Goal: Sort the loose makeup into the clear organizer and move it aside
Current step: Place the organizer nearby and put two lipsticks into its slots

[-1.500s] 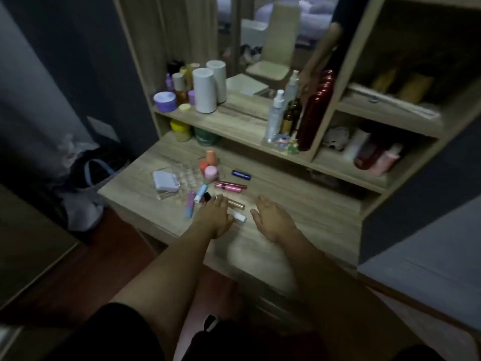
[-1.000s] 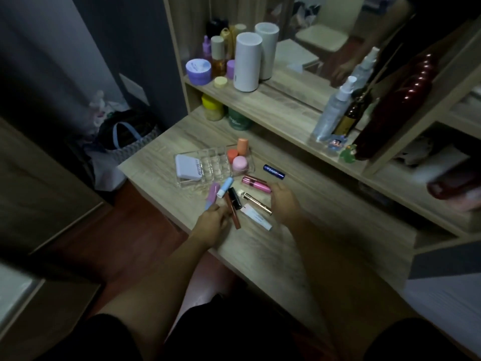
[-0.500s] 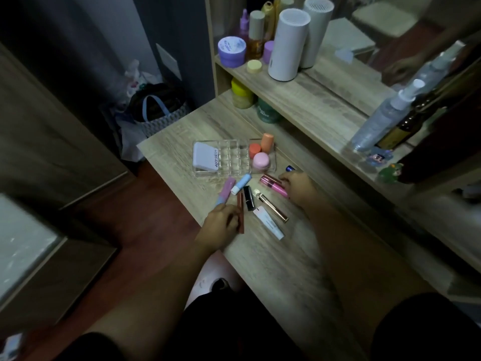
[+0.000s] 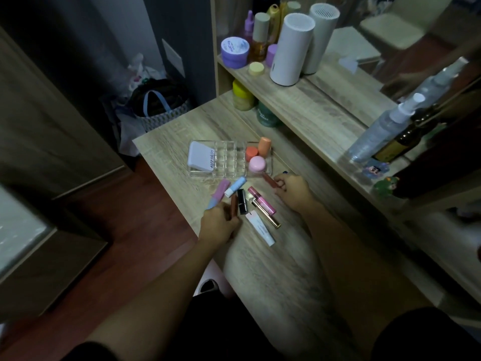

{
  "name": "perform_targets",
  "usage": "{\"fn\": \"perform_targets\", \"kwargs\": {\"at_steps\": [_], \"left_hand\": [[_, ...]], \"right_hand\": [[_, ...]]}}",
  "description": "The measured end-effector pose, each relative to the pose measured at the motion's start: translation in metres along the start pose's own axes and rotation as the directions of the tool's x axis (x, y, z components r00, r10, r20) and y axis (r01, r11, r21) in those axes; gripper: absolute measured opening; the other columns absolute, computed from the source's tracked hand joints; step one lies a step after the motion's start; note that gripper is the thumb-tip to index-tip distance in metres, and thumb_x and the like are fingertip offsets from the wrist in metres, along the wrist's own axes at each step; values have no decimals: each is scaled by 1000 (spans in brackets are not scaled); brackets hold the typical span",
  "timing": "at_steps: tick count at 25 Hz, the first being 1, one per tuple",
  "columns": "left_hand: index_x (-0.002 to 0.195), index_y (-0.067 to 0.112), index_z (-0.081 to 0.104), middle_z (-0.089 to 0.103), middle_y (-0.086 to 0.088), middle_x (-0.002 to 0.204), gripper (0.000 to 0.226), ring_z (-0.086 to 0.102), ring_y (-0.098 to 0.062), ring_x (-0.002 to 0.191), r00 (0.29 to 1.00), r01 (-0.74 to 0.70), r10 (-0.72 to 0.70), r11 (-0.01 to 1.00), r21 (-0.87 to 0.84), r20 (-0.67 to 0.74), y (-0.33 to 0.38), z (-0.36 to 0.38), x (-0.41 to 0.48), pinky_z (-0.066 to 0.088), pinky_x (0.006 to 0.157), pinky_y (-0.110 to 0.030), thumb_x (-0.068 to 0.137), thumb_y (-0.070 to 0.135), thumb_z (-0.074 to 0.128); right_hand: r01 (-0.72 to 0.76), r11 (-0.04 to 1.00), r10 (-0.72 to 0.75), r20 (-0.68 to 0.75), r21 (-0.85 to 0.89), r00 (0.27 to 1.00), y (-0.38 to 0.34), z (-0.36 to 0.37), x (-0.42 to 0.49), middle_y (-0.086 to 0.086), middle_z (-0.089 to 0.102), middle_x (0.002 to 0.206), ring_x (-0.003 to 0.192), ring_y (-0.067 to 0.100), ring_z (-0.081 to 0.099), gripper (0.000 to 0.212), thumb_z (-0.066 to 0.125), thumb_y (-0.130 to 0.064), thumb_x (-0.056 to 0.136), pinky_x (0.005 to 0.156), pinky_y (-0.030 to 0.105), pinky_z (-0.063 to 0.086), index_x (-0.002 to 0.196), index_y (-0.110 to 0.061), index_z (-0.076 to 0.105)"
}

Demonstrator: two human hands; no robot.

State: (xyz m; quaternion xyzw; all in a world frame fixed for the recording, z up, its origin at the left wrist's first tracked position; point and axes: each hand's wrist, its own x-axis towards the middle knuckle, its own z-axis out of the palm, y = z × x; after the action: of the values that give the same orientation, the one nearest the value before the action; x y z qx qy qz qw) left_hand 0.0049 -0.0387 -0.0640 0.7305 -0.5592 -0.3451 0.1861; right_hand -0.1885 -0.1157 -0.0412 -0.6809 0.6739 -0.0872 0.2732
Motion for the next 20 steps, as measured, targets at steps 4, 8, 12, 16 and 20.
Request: {"fn": "perform_targets", "kwargs": {"at_steps": [4,8,12,16,20], "left_hand": [[98,13,69,70,-8,74,23,64,-22,71,993,-70,58,991,-117,-106,16,-27,9,47,68,-28,76,20,69],[88,9,64,66,-5,74,16,64,-22,70,968,-146,104,973,-177,-228,40,-64,41,47,66,-27,77,20,69],[89,7,63,73,-10,85,16,68,-21,79,941,-209,149,962,-174,-304,52,-95,81,52,73,-28,76,15,70],[94,5,62,75,-12,89,21,70,-21,86,938,-261,223,958,-117,-264,53,-103,113,55,82,-34,77,13,71],[102,4,61,74,-16,92,26,69,-24,88,945,-268,251,962,-54,-209,50,-96,135,54,83,-31,79,11,71]], "right_hand": [[40,917,0,-100,397,995,-18,-3,-9,-9,64,89,80,6,61,27,64,-10,85,65,11,46,111,-16,64],[53,742,14,-94,669,996,-50,-3,-1,-4,69,102,93,9,67,22,66,-15,84,78,28,58,103,-27,63],[121,736,-2,-176,666,984,-80,-8,26,-14,69,84,79,-8,67,28,68,-11,82,66,11,55,81,-37,59],[131,800,-14,-201,585,979,-95,-2,57,-22,65,79,70,-16,63,20,68,-14,82,58,3,50,88,-32,63],[117,852,-26,-183,511,983,-97,9,80,-4,73,96,74,-15,56,25,67,-13,84,66,6,46,108,-17,65]]}}
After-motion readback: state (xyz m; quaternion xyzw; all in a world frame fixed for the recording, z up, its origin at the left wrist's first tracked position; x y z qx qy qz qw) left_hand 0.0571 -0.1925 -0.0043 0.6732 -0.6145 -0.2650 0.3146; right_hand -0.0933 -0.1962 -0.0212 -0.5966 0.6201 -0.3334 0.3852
